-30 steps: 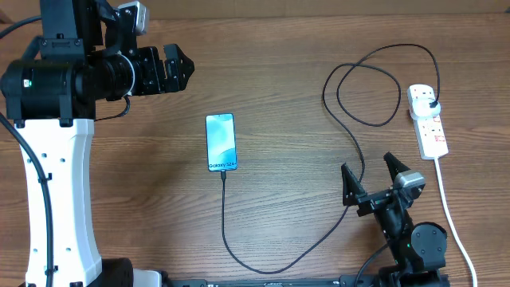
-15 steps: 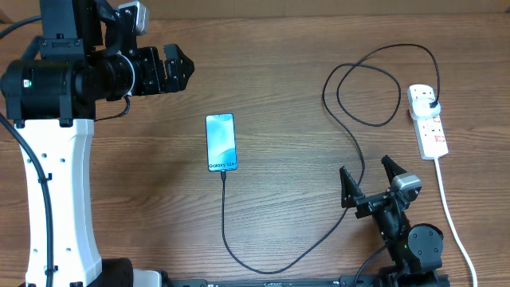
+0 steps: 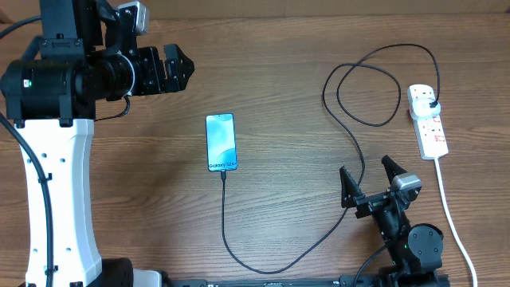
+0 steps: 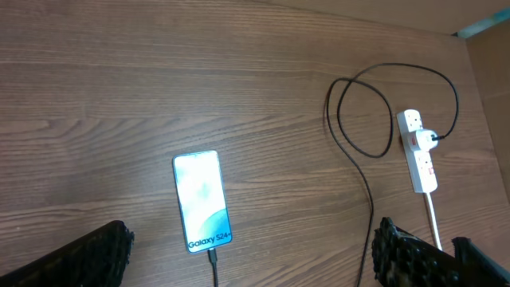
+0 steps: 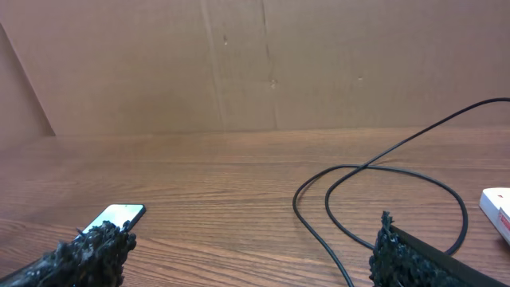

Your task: Plug charger to phone and switch on socket

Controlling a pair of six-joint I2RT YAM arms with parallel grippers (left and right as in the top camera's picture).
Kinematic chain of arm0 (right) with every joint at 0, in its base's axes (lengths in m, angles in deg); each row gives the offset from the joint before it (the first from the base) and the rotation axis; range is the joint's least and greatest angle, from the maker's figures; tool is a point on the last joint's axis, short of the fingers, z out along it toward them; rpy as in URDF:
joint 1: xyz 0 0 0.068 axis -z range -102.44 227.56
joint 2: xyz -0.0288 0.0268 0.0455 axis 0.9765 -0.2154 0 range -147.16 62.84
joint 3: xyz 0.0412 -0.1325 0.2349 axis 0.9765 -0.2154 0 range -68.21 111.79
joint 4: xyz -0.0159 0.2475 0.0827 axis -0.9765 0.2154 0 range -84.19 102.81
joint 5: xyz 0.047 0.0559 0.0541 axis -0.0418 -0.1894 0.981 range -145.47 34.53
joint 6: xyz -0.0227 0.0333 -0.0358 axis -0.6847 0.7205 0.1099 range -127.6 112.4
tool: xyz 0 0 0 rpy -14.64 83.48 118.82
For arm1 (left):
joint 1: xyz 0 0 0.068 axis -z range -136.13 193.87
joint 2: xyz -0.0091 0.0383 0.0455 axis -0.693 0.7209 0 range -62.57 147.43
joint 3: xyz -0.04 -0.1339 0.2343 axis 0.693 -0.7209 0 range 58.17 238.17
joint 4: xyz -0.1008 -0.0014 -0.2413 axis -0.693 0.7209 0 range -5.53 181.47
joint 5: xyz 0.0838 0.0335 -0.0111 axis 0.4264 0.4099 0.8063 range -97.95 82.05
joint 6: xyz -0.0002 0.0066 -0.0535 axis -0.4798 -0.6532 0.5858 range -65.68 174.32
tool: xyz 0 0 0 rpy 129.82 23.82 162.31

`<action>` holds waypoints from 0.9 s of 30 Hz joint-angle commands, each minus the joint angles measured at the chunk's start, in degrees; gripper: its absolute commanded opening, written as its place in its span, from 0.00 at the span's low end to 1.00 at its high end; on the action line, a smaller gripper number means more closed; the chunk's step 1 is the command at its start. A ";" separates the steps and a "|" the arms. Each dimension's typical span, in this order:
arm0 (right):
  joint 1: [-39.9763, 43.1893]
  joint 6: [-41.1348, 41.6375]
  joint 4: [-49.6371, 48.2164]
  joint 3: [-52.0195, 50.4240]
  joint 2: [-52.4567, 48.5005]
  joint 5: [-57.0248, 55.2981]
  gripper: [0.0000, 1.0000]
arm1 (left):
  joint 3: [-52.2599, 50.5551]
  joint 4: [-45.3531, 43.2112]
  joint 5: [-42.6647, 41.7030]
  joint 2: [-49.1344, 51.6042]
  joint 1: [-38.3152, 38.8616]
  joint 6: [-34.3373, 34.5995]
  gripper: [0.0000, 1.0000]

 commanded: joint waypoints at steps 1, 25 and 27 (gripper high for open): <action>0.42 -0.07 -0.17 -0.61 0.68 -0.11 1.00 | 0.74 -0.09 0.37 0.20 0.39 -0.04 1.00; 0.42 -0.07 -0.17 -0.61 0.68 -0.11 1.00 | 0.70 -0.09 4.39 -3.48 0.39 -0.04 1.00; 0.42 -0.07 -0.17 -0.61 0.68 -0.11 1.00 | 0.61 -0.09 4.39 -4.70 0.39 -0.07 1.00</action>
